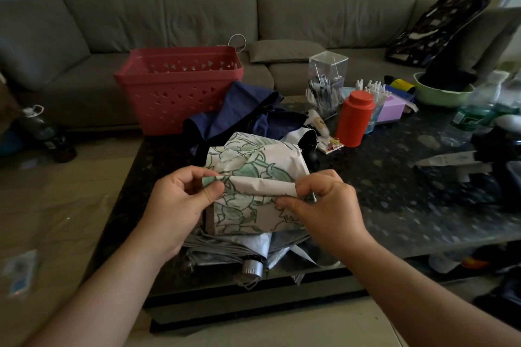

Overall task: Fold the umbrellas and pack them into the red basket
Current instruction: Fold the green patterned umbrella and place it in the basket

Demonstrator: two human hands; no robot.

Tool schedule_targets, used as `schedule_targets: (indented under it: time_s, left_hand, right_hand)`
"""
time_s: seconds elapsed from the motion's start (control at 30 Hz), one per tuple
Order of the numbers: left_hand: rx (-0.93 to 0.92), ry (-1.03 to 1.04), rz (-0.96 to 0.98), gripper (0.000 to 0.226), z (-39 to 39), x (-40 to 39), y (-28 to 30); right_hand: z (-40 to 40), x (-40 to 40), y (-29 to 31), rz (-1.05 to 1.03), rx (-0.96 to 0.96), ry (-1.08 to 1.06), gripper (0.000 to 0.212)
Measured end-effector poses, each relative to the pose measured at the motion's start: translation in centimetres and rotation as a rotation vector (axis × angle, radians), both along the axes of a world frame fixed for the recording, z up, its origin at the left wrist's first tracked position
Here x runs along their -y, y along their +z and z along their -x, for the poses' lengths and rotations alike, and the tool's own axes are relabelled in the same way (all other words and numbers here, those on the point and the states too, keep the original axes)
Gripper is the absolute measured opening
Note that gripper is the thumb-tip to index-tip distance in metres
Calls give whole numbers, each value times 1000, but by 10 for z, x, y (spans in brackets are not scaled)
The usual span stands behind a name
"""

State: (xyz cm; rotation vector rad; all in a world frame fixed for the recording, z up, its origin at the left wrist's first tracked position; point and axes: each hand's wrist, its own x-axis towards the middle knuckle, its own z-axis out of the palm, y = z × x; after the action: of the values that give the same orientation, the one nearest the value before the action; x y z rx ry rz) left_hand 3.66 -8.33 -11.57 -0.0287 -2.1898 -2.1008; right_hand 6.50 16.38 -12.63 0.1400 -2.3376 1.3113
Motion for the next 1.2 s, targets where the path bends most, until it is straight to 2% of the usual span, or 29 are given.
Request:
schedule_targets:
  time_s: [0.07, 0.13, 0.2, 0.3, 0.4, 0.43, 0.5, 0.57, 0.67, 0.73, 0.8, 0.87, 0.97, 1.07, 1.13, 1.2]
  left_hand:
    - [-8, 11, -38, 3, 3, 3, 1]
    - [-3, -17, -37, 24, 4, 6, 4]
    - [-7, -22, -1, 37, 4, 9, 6]
    - [-10, -17, 101, 30, 5, 12, 4]
    - [-11, -37, 136, 20, 4, 10, 7]
    - [-10, -31, 138, 17, 4, 9, 8]
    - [-18, -8, 183, 18, 4, 9, 9]
    - [-31, -12, 270, 22, 6, 8, 7]
    - [-33, 9, 324, 18, 6, 5, 5]
    - [-29, 34, 287, 9, 6, 2, 5]
    - [14, 21, 188, 5, 5, 0, 7]
    - [59, -34, 95, 20, 5, -2, 9]
    - [90, -119, 74, 39, 0, -3, 15]
    - [125, -181, 78, 33, -4, -3, 17]
    - [138, -143, 27, 23, -6, -7, 18]
    - [131, -61, -38, 19, -8, -12, 20]
  right_hand:
    - [0, 0, 2, 52, 31, -18, 39]
    - [-2, -2, 4, 29, 60, 51, 45]
    - [-6, -6, 4, -153, 33, 176, 46]
    - [-12, -12, 6, -447, -77, 368, 46]
    - [-16, -17, 10, -578, -157, 551, 22]
    - [-18, -20, 12, -601, -125, 594, 22]
    - [-21, -25, 19, -609, 19, 637, 37]
    - [-22, -33, 27, -455, 175, 618, 46]
    - [-14, -39, 35, 14, 235, 372, 39]
    - [-5, -40, 32, 102, 193, 122, 26]
    - [0, -37, 31, 91, 217, 16, 20]
    - [0, -31, 31, 94, 272, 45, 29]
    - [1, -25, 31, 88, 249, 65, 39]
    - [2, -22, 26, 136, 228, 113, 44]
    - [2, -18, 23, 284, 246, 170, 43]
    - [1, -12, 24, 438, 279, 214, 32]
